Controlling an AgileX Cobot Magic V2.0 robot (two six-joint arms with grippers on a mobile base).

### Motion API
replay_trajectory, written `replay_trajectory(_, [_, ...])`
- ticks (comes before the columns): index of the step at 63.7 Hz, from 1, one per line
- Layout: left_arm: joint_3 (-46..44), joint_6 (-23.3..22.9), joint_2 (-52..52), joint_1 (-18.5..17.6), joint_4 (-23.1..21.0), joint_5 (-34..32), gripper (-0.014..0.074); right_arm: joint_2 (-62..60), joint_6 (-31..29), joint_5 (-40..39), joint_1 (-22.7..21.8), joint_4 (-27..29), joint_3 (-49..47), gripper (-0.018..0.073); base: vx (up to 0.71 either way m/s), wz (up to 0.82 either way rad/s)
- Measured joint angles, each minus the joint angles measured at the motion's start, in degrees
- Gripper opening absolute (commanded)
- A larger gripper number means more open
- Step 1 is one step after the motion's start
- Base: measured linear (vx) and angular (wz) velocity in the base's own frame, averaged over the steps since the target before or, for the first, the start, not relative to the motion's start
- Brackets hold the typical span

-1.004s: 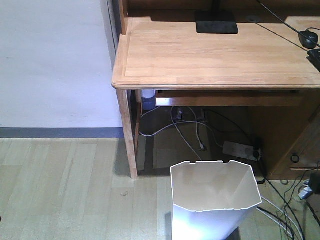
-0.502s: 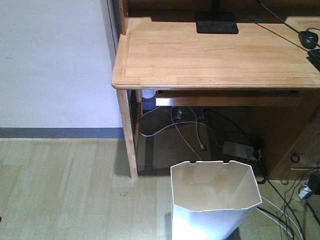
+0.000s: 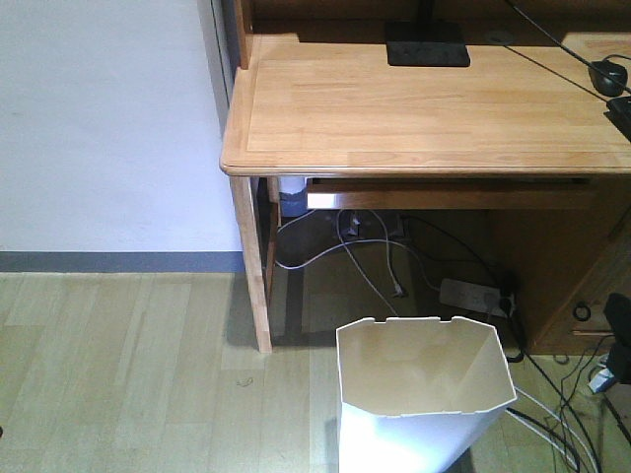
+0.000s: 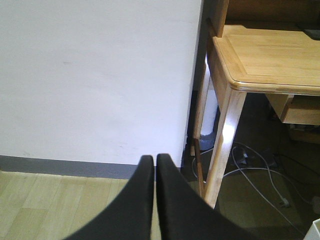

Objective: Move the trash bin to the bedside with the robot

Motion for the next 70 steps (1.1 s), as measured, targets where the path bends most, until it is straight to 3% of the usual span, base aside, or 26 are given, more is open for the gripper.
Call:
replay_trajectory(17, [0.00, 0.00, 0.00, 0.00, 0.00, 0.00, -0.0006, 6.43, -0.56, 4.93, 0.00, 0.90, -7.71, 0.0580, 0.00, 0.00])
replay_trajectory(48, [0.00, 0.00, 0.00, 0.00, 0.00, 0.00, -0.0006, 42.98, -10.43, 15.62, -0.30, 0.65, -27.61, 0.0568, 0.00, 0.00])
replay_trajectory(60, [0.00, 0.00, 0.00, 0.00, 0.00, 0.00, -0.0006, 53.74, -15.39, 14.89, -6.57, 5.00, -30.15, 0.0556, 0.00, 0.00])
replay_trajectory(70, [0.00, 0.00, 0.00, 0.00, 0.00, 0.00, -0.0006, 62.87, -28.76, 12.10, -12.31, 13.26, -30.30, 0.0556, 0.00, 0.00])
